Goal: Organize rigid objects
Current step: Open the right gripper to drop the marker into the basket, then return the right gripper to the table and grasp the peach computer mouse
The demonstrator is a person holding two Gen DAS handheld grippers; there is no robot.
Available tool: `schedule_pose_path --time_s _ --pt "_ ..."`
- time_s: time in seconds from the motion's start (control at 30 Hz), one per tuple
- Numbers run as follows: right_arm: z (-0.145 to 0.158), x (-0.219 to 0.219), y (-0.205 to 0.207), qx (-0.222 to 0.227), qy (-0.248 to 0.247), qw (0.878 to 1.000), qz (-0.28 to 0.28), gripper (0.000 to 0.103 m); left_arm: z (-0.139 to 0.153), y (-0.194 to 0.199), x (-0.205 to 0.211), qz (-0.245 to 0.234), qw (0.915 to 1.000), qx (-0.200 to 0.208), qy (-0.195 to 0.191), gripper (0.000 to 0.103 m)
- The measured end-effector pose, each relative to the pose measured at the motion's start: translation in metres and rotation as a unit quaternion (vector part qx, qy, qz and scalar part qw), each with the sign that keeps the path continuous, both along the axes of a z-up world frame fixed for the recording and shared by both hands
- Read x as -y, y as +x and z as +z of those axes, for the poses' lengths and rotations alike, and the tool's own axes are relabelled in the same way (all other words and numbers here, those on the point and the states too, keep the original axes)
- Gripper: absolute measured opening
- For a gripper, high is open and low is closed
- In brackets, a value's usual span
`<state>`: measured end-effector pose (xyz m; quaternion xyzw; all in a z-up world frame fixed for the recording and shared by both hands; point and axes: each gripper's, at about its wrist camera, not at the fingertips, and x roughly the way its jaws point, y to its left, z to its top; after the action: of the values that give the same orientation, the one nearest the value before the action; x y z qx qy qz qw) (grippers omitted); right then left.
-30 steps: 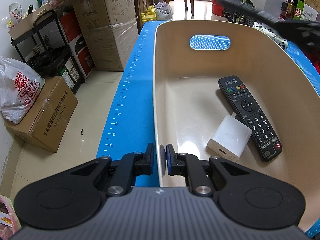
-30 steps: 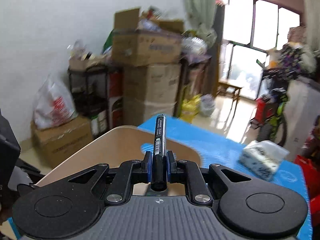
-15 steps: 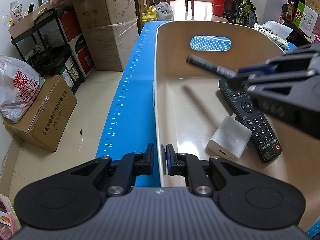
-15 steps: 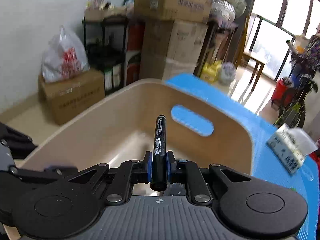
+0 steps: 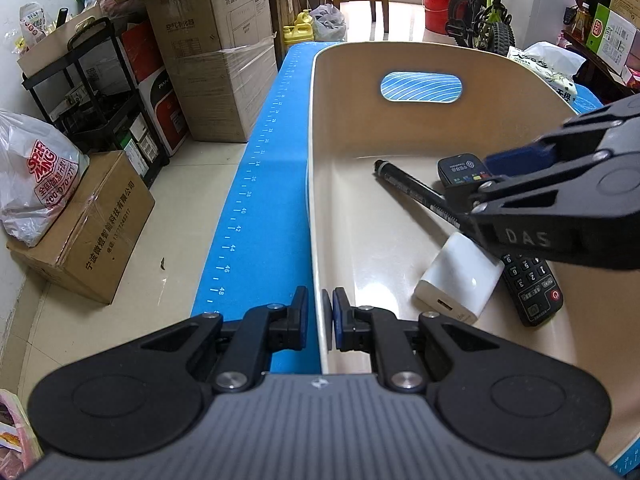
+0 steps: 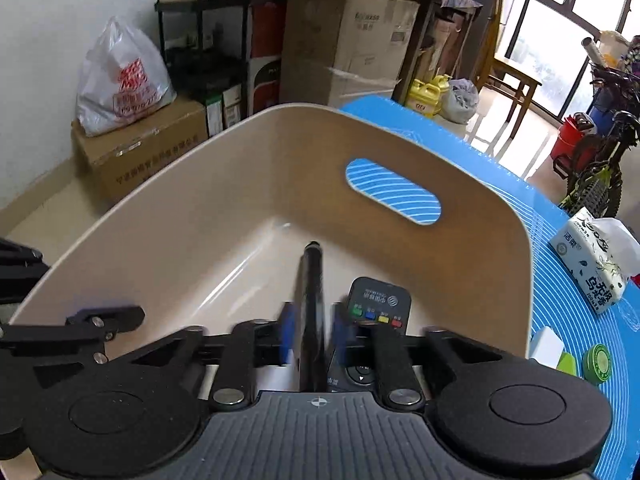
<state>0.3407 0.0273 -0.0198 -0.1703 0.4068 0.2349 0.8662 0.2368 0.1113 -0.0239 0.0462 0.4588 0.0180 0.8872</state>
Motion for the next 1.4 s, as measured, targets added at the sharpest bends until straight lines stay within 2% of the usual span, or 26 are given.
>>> schedule_pose_path --time_s 0.07,0.2,0.33,0.43,0.5,0.53,0.7,0.77,0.83,1.07,1.27,1.4 --pt "0.006 0.007 -0.001 0.007 0.007 1.000 -0.006 0.065 0.000 0.000 0.001 0.000 1.0000 0.000 0.000 0.015" --pt "0.019 0.020 -0.008 0.025 0.023 0.999 -0.011 0.067 0.000 0.000 0.000 0.000 1.0000 0.000 0.000 0.015" --pt "0.037 0.046 -0.015 0.061 0.073 0.995 -0.036 0.075 0.000 0.000 0.001 0.000 1.0000 0.000 -0.001 0.015" --pt "0.054 0.070 -0.026 0.110 0.099 0.987 -0.059 0.083 0.000 0.000 0.001 0.000 1.0000 0.000 0.000 0.015" --pt "0.062 0.085 -0.031 0.137 0.103 0.983 -0.072 0.094 0.000 0.000 -0.001 0.000 1.0000 0.000 0.000 0.016" --pt "0.066 0.093 -0.034 0.150 0.105 0.980 -0.080 0.097 0.000 0.000 0.000 0.000 1.0000 0.000 0.000 0.015" --pt "0.074 0.138 -0.049 0.200 0.106 0.967 -0.120 0.101 0.000 0.000 0.000 0.000 1.0000 0.000 -0.001 0.016" --pt "0.070 0.154 -0.056 0.227 0.100 0.959 -0.138 0.101 0.000 0.000 0.000 0.000 1.0000 0.000 0.000 0.016" --pt "0.063 0.167 -0.058 0.235 0.080 0.957 -0.151 0.101 0.000 0.000 0.000 0.000 1.0000 0.000 -0.001 0.016" --pt "0.014 0.182 -0.050 0.203 0.006 0.965 -0.166 0.101 0.001 0.000 -0.001 0.000 1.0000 0.000 -0.001 0.016" --pt "-0.017 0.175 -0.043 0.192 -0.013 0.969 -0.152 0.100 0.001 0.000 -0.002 0.000 1.0000 0.000 -0.001 0.016" --pt "-0.028 0.172 -0.038 0.190 -0.023 0.972 -0.138 0.095 0.000 0.000 -0.002 0.000 1.0000 0.000 -0.001 0.016"
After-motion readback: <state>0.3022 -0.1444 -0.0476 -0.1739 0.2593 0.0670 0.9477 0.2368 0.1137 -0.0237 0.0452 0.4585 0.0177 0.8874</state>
